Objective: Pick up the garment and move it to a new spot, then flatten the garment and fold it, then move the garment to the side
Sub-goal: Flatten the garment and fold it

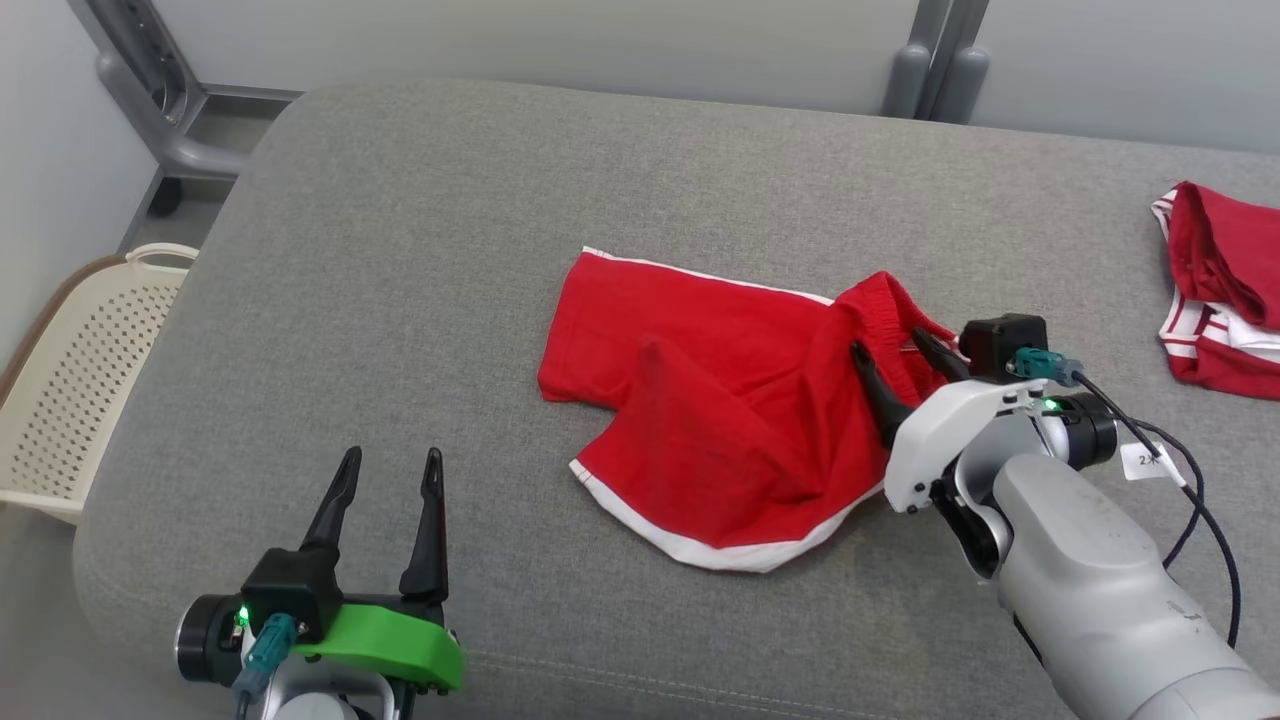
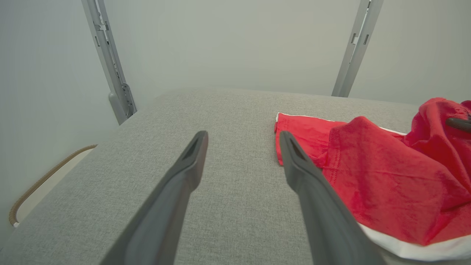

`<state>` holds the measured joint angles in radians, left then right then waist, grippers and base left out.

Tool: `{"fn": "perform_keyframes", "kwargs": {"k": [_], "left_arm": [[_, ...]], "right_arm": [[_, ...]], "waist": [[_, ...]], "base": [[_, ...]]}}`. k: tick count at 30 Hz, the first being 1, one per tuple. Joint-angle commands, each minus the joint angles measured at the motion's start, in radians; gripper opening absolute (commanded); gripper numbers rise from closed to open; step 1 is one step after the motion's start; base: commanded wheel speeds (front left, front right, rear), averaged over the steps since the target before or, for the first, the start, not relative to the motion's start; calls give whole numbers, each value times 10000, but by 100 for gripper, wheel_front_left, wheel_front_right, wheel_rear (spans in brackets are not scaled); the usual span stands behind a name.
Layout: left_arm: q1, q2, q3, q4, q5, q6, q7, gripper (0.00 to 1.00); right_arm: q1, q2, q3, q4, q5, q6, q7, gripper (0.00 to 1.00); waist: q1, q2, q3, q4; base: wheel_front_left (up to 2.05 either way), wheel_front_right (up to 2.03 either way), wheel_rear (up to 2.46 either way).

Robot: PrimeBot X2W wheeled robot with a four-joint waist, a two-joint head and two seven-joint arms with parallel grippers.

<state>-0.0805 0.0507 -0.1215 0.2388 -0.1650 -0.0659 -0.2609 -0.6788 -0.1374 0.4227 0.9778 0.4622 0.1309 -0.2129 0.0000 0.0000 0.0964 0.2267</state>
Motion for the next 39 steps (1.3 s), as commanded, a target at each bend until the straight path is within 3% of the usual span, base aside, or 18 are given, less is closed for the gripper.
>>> {"fn": "perform_keyframes", "kwargs": {"k": [1, 12, 23, 29, 34, 39], "left_arm": [[107, 0, 51, -24, 56, 60, -31, 100], [378, 3, 297, -166, 65, 75, -31, 100], [473, 3, 301, -231, 27, 50, -31, 100], [579, 3, 385, -388, 1, 148, -29, 100], [761, 6, 697, -772, -35, 243, -31, 100], [988, 6, 1025, -939, 51, 326, -31, 100]], "right_arm": [[242, -126, 38, -106, 145, -4, -142, 100], [1492, -636, 471, -1531, 1167, -4, -390, 100], [2486, -902, 375, -2891, 1375, -4, -469, 100], [3473, -1095, -255, -4239, 934, -4, -534, 100], [4467, -763, -1474, -5662, 309, -3, -541, 100], [5104, -465, -2047, -6428, -505, -3, -544, 100]], "waist": [[0, 0, -123, -158], [0, 0, -309, -701], [0, 0, -341, -864], [0, 0, -398, -975], [0, 0, -498, -1158], [0, 0, -633, -1240]], "base": [[0, 0, 0], [0, 0, 0], [0, 0, 0], [0, 0, 0], [0, 0, 0], [0, 0, 0]]}}
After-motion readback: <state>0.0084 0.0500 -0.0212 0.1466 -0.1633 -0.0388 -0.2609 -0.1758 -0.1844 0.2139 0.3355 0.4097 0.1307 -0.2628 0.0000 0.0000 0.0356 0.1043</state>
